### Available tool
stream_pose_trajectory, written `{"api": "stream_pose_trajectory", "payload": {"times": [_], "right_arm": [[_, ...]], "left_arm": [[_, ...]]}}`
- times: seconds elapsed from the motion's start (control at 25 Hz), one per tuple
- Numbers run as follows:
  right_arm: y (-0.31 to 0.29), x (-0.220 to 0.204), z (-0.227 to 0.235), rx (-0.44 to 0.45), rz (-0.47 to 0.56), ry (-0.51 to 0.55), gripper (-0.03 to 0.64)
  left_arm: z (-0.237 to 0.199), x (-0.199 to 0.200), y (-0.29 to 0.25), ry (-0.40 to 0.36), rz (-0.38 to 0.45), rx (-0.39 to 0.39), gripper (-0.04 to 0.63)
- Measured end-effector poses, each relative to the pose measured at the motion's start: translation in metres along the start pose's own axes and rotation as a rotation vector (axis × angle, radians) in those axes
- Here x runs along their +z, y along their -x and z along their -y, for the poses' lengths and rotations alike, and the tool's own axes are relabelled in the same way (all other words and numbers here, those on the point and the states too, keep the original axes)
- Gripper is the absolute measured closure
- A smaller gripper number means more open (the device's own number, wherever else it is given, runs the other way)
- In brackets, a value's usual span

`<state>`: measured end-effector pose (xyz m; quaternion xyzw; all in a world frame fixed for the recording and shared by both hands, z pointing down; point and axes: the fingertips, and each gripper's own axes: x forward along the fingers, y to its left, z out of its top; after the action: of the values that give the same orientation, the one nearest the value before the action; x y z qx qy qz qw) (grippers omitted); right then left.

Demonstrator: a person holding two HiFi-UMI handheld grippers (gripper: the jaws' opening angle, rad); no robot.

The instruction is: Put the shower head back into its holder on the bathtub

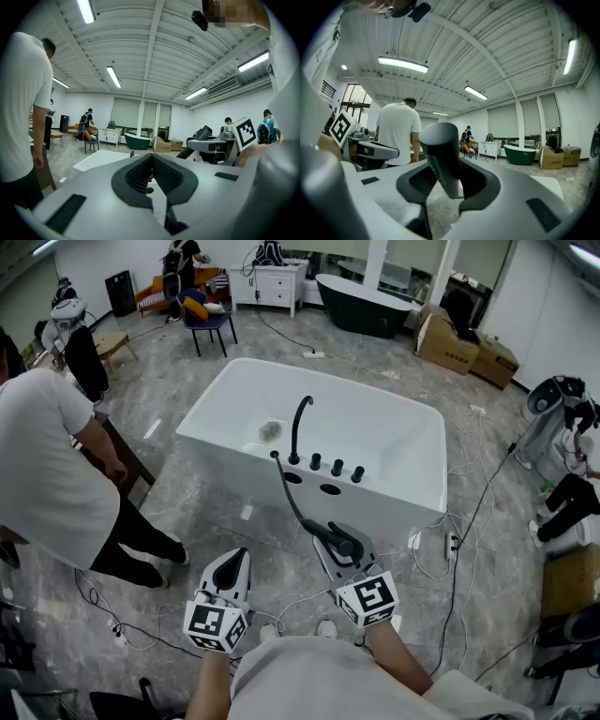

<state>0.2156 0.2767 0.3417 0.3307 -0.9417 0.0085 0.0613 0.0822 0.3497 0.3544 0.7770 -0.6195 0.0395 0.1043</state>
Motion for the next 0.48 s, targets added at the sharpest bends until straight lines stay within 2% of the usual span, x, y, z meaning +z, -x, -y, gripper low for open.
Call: {"api": "stream_pose_trajectory", "payload": {"times": [0.48], "right_arm": [[0.0008, -0.0075, -0.0072, -0.021, -0.019, 0.007, 0.474]], "left_arm": [[-0.0034, -0.0061, 0.0058, 0.000, -0.006, -0.022, 0.585]]}}
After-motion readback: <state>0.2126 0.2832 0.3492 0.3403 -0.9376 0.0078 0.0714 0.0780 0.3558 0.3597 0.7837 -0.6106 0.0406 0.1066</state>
